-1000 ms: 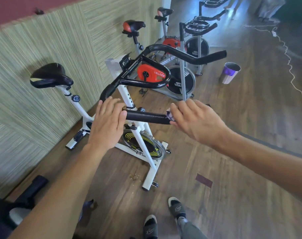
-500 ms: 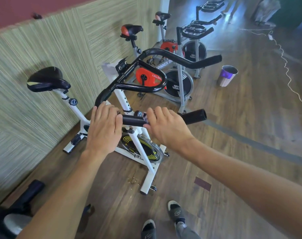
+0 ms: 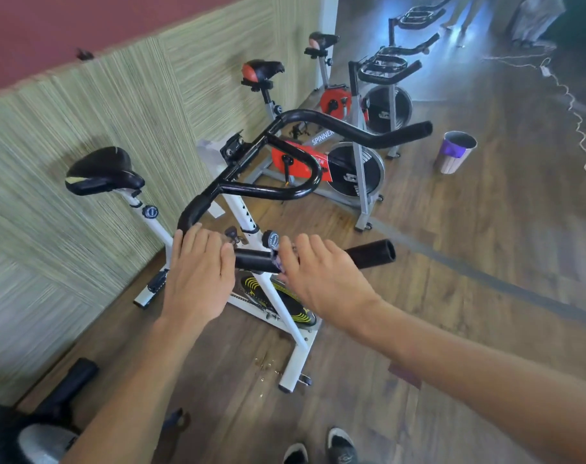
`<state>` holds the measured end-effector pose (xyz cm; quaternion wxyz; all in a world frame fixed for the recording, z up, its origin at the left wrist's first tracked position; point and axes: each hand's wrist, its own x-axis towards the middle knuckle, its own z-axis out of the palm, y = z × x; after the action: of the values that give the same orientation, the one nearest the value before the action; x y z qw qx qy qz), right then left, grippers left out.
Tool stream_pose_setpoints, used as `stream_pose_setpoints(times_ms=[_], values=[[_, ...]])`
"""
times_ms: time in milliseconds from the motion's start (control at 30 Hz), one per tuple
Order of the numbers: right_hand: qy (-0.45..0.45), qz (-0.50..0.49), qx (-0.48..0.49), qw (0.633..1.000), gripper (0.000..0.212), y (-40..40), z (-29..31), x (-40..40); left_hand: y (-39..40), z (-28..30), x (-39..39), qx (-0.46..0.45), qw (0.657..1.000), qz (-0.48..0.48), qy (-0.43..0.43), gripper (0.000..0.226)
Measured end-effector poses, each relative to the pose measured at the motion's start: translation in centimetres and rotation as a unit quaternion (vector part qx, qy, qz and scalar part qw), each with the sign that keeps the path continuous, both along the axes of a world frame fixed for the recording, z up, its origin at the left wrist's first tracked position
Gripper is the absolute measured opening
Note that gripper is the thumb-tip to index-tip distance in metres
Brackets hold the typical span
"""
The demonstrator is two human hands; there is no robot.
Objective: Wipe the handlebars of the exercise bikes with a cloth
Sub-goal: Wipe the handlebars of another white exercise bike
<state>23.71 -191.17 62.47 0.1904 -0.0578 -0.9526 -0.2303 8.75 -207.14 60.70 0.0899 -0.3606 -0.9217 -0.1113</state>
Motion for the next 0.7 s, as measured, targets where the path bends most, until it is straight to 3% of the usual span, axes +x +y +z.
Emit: stream_pose_setpoints(times_ms=[200,300,400,500,700], values=[[0.023,0.044,0.121,0.991,0.032,2.7,0.6,3.5,1.9,-0.2,1.2,0.086,0.993,0.079,-0.008,0.057],[0.009,0.013,0.077,0.997,0.024,1.1,0.1,1.8,2.0,0.3,1.4,0.070,0.995,0.071,-0.021,0.062],[0.014,0.005,0.010,1.000,0.038,-0.3,-0.4,-1.0,1.4,0.1,0.7,0.080,0.996,0.043,-0.020,0.050],[0.067,0.040,-0.002,0.997,0.045,-0.1,-1.5,-2.2,1.2,-0.4,0.1,0.139,0.990,0.014,0.014,0.037],[0.194,0.139,0.139,0.961,0.045,2.3,-3.9,-1.6,2.1,-3.5,-1.1,0.294,0.947,-0.005,0.130,0.035]])
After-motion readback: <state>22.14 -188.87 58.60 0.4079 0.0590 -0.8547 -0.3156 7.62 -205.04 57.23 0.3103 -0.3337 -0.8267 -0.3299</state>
